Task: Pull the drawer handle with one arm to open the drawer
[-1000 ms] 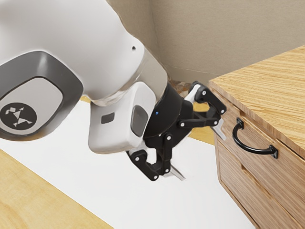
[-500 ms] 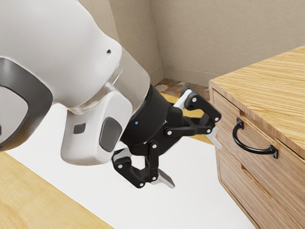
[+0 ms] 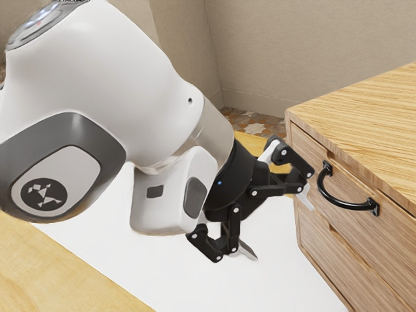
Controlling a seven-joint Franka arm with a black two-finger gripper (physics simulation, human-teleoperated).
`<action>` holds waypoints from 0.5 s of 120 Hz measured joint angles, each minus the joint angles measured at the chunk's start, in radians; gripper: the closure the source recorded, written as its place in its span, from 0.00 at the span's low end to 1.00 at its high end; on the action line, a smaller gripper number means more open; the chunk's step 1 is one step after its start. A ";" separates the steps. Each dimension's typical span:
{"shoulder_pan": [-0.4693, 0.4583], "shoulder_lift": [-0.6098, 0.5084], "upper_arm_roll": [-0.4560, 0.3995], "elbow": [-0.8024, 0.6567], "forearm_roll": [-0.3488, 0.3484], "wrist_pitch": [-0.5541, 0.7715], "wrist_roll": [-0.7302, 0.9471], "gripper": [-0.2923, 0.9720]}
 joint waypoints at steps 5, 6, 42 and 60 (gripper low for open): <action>0.009 0.007 0.001 0.001 0.001 0.007 -0.004 0.25; 0.010 0.008 0.001 0.001 0.001 0.008 -0.004 0.25; 0.028 0.014 0.007 0.010 0.004 0.031 -0.034 0.25; 0.052 0.035 0.009 0.018 0.016 0.044 -0.048 0.25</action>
